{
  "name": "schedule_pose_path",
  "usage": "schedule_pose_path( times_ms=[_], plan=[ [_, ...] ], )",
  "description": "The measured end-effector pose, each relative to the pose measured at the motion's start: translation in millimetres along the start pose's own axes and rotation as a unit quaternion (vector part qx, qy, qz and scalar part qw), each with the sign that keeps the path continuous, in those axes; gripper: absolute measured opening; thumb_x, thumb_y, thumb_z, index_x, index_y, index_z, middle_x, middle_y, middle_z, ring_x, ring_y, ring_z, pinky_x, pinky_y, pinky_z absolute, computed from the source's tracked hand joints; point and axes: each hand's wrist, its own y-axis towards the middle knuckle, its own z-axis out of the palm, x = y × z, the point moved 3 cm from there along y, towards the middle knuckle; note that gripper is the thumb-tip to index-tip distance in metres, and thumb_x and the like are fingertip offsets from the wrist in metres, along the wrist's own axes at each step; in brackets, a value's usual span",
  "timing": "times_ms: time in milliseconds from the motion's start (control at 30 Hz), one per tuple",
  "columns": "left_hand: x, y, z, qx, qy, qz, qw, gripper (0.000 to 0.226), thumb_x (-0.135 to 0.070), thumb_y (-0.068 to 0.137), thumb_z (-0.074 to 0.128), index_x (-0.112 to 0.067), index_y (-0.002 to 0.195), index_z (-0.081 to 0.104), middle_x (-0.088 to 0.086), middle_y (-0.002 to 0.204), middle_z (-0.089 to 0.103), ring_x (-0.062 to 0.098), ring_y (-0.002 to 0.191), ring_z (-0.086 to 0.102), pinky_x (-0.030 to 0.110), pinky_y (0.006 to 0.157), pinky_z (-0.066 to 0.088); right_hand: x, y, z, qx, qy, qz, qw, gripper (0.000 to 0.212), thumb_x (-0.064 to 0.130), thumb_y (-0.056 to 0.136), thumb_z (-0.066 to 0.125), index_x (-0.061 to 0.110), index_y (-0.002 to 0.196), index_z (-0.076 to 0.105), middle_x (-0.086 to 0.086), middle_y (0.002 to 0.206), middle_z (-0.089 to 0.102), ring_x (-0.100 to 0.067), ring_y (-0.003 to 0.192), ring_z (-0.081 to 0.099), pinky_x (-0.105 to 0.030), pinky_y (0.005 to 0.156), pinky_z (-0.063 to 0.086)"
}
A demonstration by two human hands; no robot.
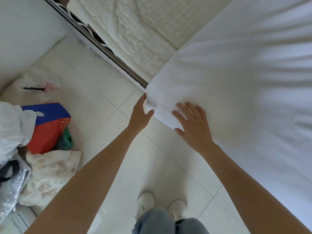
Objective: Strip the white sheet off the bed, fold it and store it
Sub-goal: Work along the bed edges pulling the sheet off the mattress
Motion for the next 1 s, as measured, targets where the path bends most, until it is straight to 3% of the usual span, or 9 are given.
schedule_pose_path(
  times_ms=[133, 233, 333, 433, 567, 700, 767, 867, 1000],
  plan=[
    [21.6, 25.0, 8.3, 0.041, 0.012, -0.017, 0.999, 0.033, -0.029, 0.089, 0.059, -0.012, 0.117, 0.055, -0.001, 0.106, 0.060, 0.015, 0.095, 0.053, 0.022, 0.075, 0.039, -5.2, 2.6, 25.0, -0.018, -0.064, -0.008, 0.998, 0.061, 0.033, 0.065, 0.079, 0.018, 0.121, 0.058, -0.001, 0.145, 0.041, -0.026, 0.133, 0.030, -0.047, 0.109, 0.022],
    [35.9, 22.5, 0.2, 0.085, -0.020, -0.028, 0.996, 0.024, -0.035, 0.086, 0.057, -0.013, 0.095, 0.060, 0.002, 0.099, 0.058, 0.016, 0.092, 0.055, 0.028, 0.079, 0.041, -5.4, 1.4, 29.1, -0.016, -0.082, -0.002, 0.997, 0.063, 0.036, 0.065, 0.078, 0.023, 0.123, 0.056, 0.000, 0.146, 0.039, -0.025, 0.134, 0.030, -0.046, 0.110, 0.020],
    [36.9, 4.3, -15.4, 0.134, -0.082, -0.036, 0.987, 0.014, -0.030, 0.091, 0.056, -0.017, 0.088, 0.052, -0.008, 0.083, 0.054, 0.009, 0.077, 0.052, 0.023, 0.071, 0.038, 0.0, 1.7, 22.7, 0.006, -0.072, 0.001, 0.997, 0.063, 0.041, 0.065, 0.077, 0.027, 0.122, 0.056, -0.002, 0.147, 0.038, -0.028, 0.136, 0.029, -0.048, 0.111, 0.017],
    [38.5, -19.7, -28.5, 0.205, -0.057, -0.056, 0.976, 0.031, -0.024, 0.084, 0.067, -0.020, 0.107, 0.046, -0.005, 0.084, 0.060, 0.011, 0.075, 0.059, 0.018, 0.062, 0.045, 9.1, -1.0, 17.9, 0.051, -0.065, 0.003, 0.997, 0.069, 0.044, 0.065, 0.078, 0.026, 0.127, 0.055, -0.008, 0.151, 0.030, -0.035, 0.140, 0.022, -0.054, 0.113, 0.013],
    [50.9, -40.3, -64.3, 0.089, 0.023, -0.069, 0.993, 0.024, -0.034, 0.080, 0.068, -0.011, 0.082, 0.063, 0.003, 0.071, 0.066, 0.009, 0.052, 0.062, 0.008, 0.049, 0.043, 22.6, -3.6, 8.9, 0.086, -0.040, 0.014, 0.995, 0.070, 0.043, 0.067, 0.077, 0.030, 0.131, 0.050, -0.010, 0.154, 0.024, -0.037, 0.141, 0.016, -0.059, 0.112, 0.012],
    [61.4, -45.2, -73.9, 0.007, 0.123, -0.108, 0.987, 0.036, -0.041, 0.079, 0.060, -0.005, 0.072, 0.059, 0.008, 0.068, 0.066, 0.029, 0.071, 0.062, 0.032, 0.059, 0.045, 39.5, -9.9, 5.1, 0.099, -0.016, 0.022, 0.995, 0.064, 0.036, 0.072, 0.074, 0.027, 0.132, 0.051, -0.008, 0.151, 0.031, -0.033, 0.140, 0.023, -0.057, 0.112, 0.015],
    [53.4, -42.6, -66.9, -0.004, 0.176, -0.092, 0.980, 0.023, -0.031, 0.085, 0.060, -0.010, 0.093, 0.060, 0.006, 0.088, 0.067, 0.028, 0.083, 0.058, 0.031, 0.067, 0.040, 42.4, -14.1, 5.4, 0.114, -0.013, 0.022, 0.993, 0.063, 0.033, 0.074, 0.074, 0.023, 0.131, 0.051, -0.009, 0.149, 0.034, -0.031, 0.139, 0.027, -0.057, 0.112, 0.015],
    [36.8, -32.2, -62.8, -0.001, 0.232, -0.062, 0.971, 0.035, -0.023, 0.088, 0.059, -0.017, 0.122, 0.051, 0.003, 0.118, 0.058, 0.023, 0.108, 0.052, 0.035, 0.081, 0.043, 36.8, -16.9, 1.1, 0.116, 0.010, 0.025, 0.993, 0.052, 0.024, 0.078, 0.072, 0.016, 0.127, 0.055, -0.011, 0.144, 0.041, -0.030, 0.137, 0.033, -0.052, 0.113, 0.017],
    [-13.8, -15.3, -72.1, -0.012, 0.216, 0.035, 0.976, 0.028, -0.021, 0.091, 0.053, -0.016, 0.118, 0.055, 0.003, 0.116, 0.059, 0.020, 0.107, 0.054, 0.031, 0.086, 0.042, 15.9, -4.4, -35.8, 0.065, 0.057, 0.067, 0.994, 0.030, 0.012, 0.082, 0.067, 0.012, 0.112, 0.064, -0.011, 0.131, 0.054, -0.031, 0.126, 0.046, -0.044, 0.106, 0.035]
  ],
)
